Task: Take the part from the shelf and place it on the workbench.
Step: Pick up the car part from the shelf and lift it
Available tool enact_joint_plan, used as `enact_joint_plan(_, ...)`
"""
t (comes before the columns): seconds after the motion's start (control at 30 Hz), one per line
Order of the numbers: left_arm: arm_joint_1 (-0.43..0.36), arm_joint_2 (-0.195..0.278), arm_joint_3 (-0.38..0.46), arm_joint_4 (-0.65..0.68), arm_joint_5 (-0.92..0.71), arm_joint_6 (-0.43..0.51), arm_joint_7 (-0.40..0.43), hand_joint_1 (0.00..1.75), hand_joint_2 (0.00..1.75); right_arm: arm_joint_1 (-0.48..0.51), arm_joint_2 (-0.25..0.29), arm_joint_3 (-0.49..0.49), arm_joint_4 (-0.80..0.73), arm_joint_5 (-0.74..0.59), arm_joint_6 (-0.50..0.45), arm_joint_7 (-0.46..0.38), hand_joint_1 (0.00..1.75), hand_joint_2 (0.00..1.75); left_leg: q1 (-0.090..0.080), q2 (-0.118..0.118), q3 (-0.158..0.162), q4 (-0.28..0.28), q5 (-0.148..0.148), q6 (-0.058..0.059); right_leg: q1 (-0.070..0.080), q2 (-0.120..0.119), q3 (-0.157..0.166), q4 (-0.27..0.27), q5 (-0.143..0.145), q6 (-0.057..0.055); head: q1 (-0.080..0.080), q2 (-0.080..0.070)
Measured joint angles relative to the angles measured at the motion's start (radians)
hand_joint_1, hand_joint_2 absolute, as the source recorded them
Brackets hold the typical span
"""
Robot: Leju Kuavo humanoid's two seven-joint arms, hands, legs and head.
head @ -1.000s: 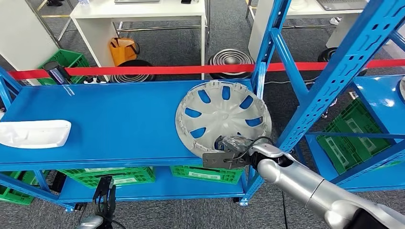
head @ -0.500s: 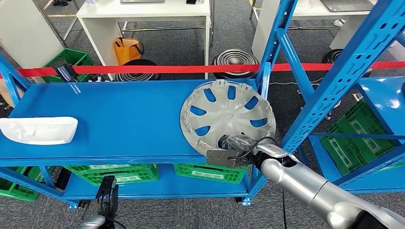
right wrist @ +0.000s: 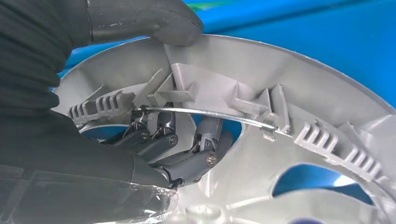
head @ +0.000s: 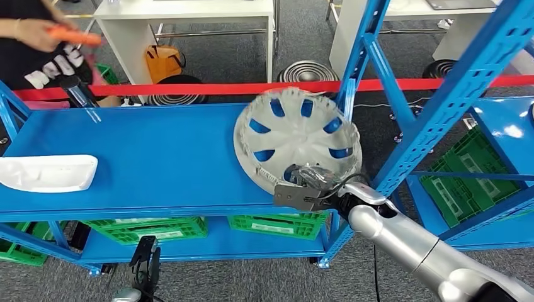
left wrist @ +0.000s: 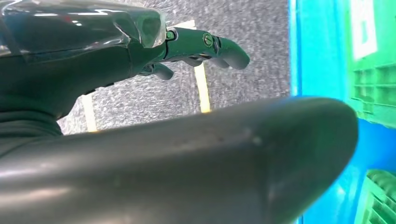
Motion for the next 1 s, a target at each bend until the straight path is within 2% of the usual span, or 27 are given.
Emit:
enact_joint_plan(0.07, 0.002, -0.003, 0.0, 0.0, -0.001, 0.0, -0.005, 0.0, 0.0, 0.0, 0.0, -0.012, -0.025, 0.001, -0.005, -0.004, 1.75, 1.75, 0.002, 0.0, 0.002, -0.009, 0.005, 0.015, -0.002, -0.003, -0.009, 0.009, -0.008, 0.009, 0.001, 0.0)
enact_joint_plan(0.1, 0.001, -0.004, 0.0, 0.0, -0.002, 0.0, -0.007, 0.0, 0.0, 0.0, 0.0, -0.019, -0.038, 0.001, -0.008, -0.008, 1.75, 1.75, 0.003, -0.001, 0.004, -0.014, 0.008, 0.022, -0.003, -0.005, -0.022, 0.036, -0.023, 0.008, 0.001, 0.0)
enact_joint_plan(0.13, 0.001, -0.006, 0.0, 0.0, -0.003, 0.0, -0.009, 0.0, 0.0, 0.0, 0.0, -0.027, -0.051, 0.0, -0.011, -0.012, 1.75, 1.75, 0.004, -0.001, 0.006, -0.018, 0.01, 0.028, -0.004, -0.006, -0.047, 0.086, -0.046, 0.005, 0.002, 0.0)
enact_joint_plan(0.2, 0.002, -0.008, 0.0, 0.0, -0.005, 0.0, -0.012, 0.0, 0.0, 0.0, 0.0, -0.039, -0.075, -0.001, -0.017, -0.018, 1.75, 1.75, 0.0, -0.002, 0.005, -0.018, 0.01, 0.034, -0.004, -0.007, -0.118, 0.232, -0.101, -0.003, 0.002, 0.0)
enact_joint_plan(0.23, 0.003, -0.01, 0.0, 0.0, -0.006, 0.0, -0.013, 0.0, 0.0, 0.0, 0.0, -0.042, -0.084, -0.001, -0.018, -0.018, 1.75, 1.75, -0.001, -0.003, 0.005, -0.018, 0.009, 0.035, -0.004, -0.007, -0.148, 0.29, -0.118, -0.002, 0.002, 0.0)
enact_joint_plan(0.27, 0.004, -0.011, 0.0, 0.001, -0.006, -0.001, -0.013, 0.0, 0.0, 0.0, 0.0, -0.046, -0.093, -0.001, -0.02, -0.019, 1.75, 1.75, -0.002, -0.004, 0.005, -0.017, 0.008, 0.035, -0.004, -0.007, -0.162, 0.314, -0.119, 0.002, 0.002, 0.0)
enact_joint_plan(0.3, 0.005, -0.012, 0.0, 0.001, -0.006, -0.001, -0.013, 0.0, 0.0, 0.0, 0.0, -0.049, -0.1, 0.0, -0.022, -0.02, 1.75, 1.75, -0.002, -0.005, 0.006, -0.015, 0.007, 0.034, -0.004, -0.007, -0.154, 0.294, -0.104, 0.01, 0.002, 0.0)
enact_joint_plan(0.37, 0.005, -0.016, 0.0, 0.001, -0.006, -0.001, -0.017, 0.0, 0.0, 0.0, 0.0, -0.058, -0.116, 0.0, -0.025, -0.027, 1.75, 1.75, -0.002, -0.009, 0.007, -0.01, 0.003, 0.03, -0.005, -0.008, -0.091, 0.153, -0.044, 0.024, 0.003, 0.0)
enact_joint_plan(0.4, 0.005, -0.017, 0.0, 0.001, -0.006, -0.001, -0.02, 0.0, 0.0, 0.0, 0.001, -0.063, -0.126, 0.0, -0.027, -0.033, 1.75, 1.75, -0.005, -0.011, 0.005, -0.005, 0.0, 0.026, -0.004, -0.01, -0.058, 0.085, -0.019, 0.024, 0.002, 0.0)
enact_joint_plan(0.43, 0.006, -0.018, 0.0, 0.001, -0.005, -0.001, -0.024, 0.0, 0.0, 0.0, 0.003, -0.069, -0.136, 0.0, -0.03, -0.038, 1.75, 1.75, -0.007, -0.012, 0.002, -0.001, -0.003, 0.022, -0.003, -0.01, -0.037, 0.039, -0.003, 0.021, 0.002, 0.0)
enact_joint_plan(0.5, 0.011, -0.018, 0.0, 0.002, -0.003, 0.004, -0.032, 0.0, 0.87, 0.0, 0.007, -0.079, -0.162, -0.001, -0.036, -0.048, 1.75, 1.75, -0.011, -0.012, -0.004, 0.003, -0.005, 0.015, 0.001, -0.01, -0.029, 0.021, 0.003, 0.01, 0.001, 0.0)
enact_joint_plan(0.57, 0.017, -0.019, 0.0, 0.003, 0.0, 0.012, -0.044, 0.0, 1.75, 0.0, 0.014, -0.094, -0.195, -0.007, -0.04, -0.056, 1.75, 1.75, -0.009, -0.011, -0.008, 0.01, -0.013, 0.008, -0.004, -0.009, -0.029, 0.021, 0.004, 0.001, 0.0, 0.0)
enact_joint_plan(0.63, 0.02, -0.021, 0.0, 0.003, 0.002, 0.026, -0.058, 0.0, 1.75, 0.0, 0.026, -0.113, -0.232, -0.019, -0.042, -0.066, 1.75, 1.75, -0.005, -0.008, -0.033, 0.066, -0.051, -0.003, -0.011, -0.007, -0.026, 0.019, 0.005, -0.009, -0.001, 0.0)
enact_joint_plan(0.7, 0.023, -0.024, 0.0, 0.005, 0.003, 0.044, -0.067, 0.0, 1.75, 0.003, 0.038, -0.13, -0.266, -0.03, -0.044, -0.077, 1.75, 1.75, -0.002, -0.005, -0.092, 0.191, -0.112, -0.013, -0.009, -0.007, -0.025, 0.02, 0.003, -0.016, -0.003, 0.0)
enact_joint_plan(0.73, 0.026, -0.025, 0.0, 0.006, 0.006, 0.052, -0.067, 0.0, 1.75, 0.007, 0.044, -0.137, -0.283, -0.035, -0.044, -0.082, 1.75, 1.75, -0.002, -0.004, -0.122, 0.253, -0.133, -0.016, -0.007, -0.007, -0.025, 0.02, 0.002, -0.018, -0.002, 0.0)
enact_joint_plan(0.77, 0.03, -0.027, 0.0, 0.007, 0.009, 0.058, -0.064, 0.0, 1.75, 0.011, 0.049, -0.144, -0.299, -0.041, -0.045, -0.087, 1.75, 1.75, -0.001, -0.004, -0.141, 0.287, -0.137, -0.017, -0.006, -0.006, -0.024, 0.02, 0.001, -0.019, -0.002, 0.0)
enact_joint_plan(0.8, 0.033, -0.029, 0.001, 0.009, 0.013, 0.062, -0.059, 0.0, 1.75, 0.015, 0.055, -0.151, -0.315, -0.047, -0.045, -0.092, 1.75, 1.75, -0.001, -0.004, -0.142, 0.283, -0.121, -0.016, -0.005, -0.005, -0.023, 0.02, 0.001, -0.02, -0.002, 0.0)
enact_joint_plan(0.83, 0.036, -0.031, 0.001, 0.01, 0.018, 0.064, -0.054, 0.0, 1.75, 0.018, 0.062, -0.157, -0.329, -0.052, -0.045, -0.096, 1.75, 1.75, -0.001, -0.004, -0.124, 0.24, -0.089, -0.013, -0.004, -0.004, -0.021, 0.021, 0.0, -0.02, -0.002, 0.0)
enact_joint_plan(0.9, 0.037, -0.033, 0.002, 0.013, 0.026, 0.063, -0.045, 0.0, 1.75, 0.022, 0.073, -0.171, -0.356, -0.065, -0.044, -0.105, 1.75, 1.75, -0.003, -0.004, -0.06, 0.105, -0.021, -0.004, -0.001, -0.001, -0.02, 0.021, -0.002, -0.02, -0.002, 0.0)
enact_joint_plan(0.93, 0.037, -0.034, 0.003, 0.015, 0.03, 0.061, -0.042, 0.0, 1.75, 0.026, 0.077, -0.179, -0.369, -0.073, -0.044, -0.112, 1.75, 1.75, -0.005, -0.004, -0.034, 0.054, -0.006, 0.002, 0.002, 0.0, -0.021, 0.021, -0.002, -0.018, -0.002, 0.0)
enact_joint_plan(1.0, 0.041, -0.035, 0.005, 0.018, 0.036, 0.056, -0.037, 0.0, 1.75, 0.044, 0.081, -0.199, -0.401, -0.095, -0.041, -0.13, 1.75, 1.75, -0.011, -0.004, -0.013, 0.017, -0.008, 0.01, 0.007, -0.001, -0.024, 0.021, -0.002, -0.012, -0.002, 0.0)
